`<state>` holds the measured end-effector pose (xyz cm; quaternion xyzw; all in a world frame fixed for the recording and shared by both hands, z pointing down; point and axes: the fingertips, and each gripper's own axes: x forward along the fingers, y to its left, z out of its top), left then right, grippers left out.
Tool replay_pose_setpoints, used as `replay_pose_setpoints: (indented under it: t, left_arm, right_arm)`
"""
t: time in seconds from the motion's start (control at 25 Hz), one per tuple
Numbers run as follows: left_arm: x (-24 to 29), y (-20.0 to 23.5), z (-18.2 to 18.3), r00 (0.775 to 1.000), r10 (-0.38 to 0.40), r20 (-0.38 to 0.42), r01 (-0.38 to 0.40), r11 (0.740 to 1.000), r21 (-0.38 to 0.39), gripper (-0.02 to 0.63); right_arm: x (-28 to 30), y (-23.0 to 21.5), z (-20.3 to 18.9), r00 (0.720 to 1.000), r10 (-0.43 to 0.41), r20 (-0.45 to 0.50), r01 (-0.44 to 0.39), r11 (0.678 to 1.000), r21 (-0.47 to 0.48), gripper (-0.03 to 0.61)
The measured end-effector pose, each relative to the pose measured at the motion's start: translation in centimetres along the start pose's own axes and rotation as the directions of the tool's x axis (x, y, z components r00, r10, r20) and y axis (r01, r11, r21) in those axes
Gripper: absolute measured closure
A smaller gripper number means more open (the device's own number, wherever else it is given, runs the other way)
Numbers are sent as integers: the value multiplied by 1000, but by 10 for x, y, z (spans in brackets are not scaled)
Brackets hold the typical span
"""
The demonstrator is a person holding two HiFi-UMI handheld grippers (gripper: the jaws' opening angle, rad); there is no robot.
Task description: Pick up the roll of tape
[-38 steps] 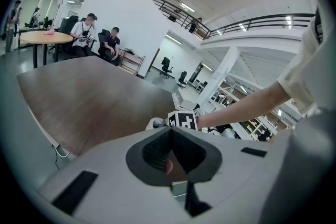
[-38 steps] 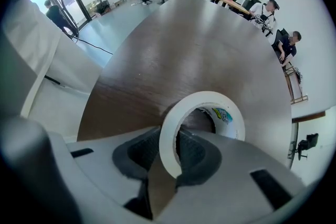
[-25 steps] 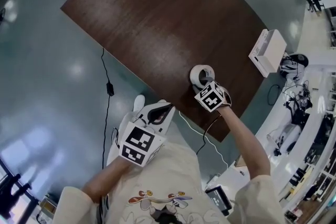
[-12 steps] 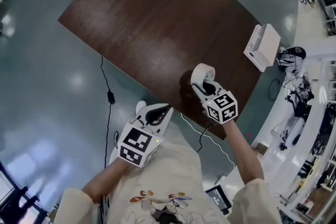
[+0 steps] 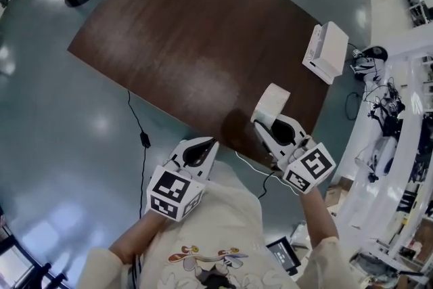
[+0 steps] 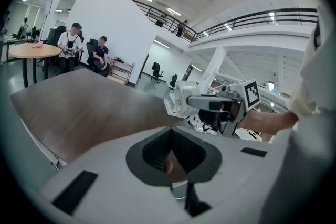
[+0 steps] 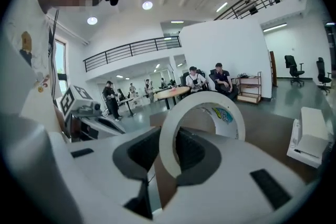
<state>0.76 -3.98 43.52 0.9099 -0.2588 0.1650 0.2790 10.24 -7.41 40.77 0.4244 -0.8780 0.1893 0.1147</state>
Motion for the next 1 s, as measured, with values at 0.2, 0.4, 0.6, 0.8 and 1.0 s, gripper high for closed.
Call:
replay_pose_setpoints:
  t: [0.2,0.4,0.6,0.8,1.0]
  left_arm:
    - [-9,-9,10,1000,-5,22,5,1000,17,607]
    - [-23,-14,19,999,-1,54,0,1000,20,607]
    - [-32,-19,28,997,-8,77,6,1000,28,607]
    - [-40,-20,28,997,-3,71,1,999,34,607]
    - [-45,-25,22,998,1,69,-1,1000,3,607]
  right_arm:
    - [-40,21,41,991,-28,129,30,1000,-9,494]
    - [-77,41,60,976,-60,211,65,998,-13,494]
    - [-104,55,68,964,-78,256,84,996,-12,494]
    - [-120,71,63,959,-79,271,78,997,14,494]
    - [-130,77,51,966,-72,247,60,997,56,494]
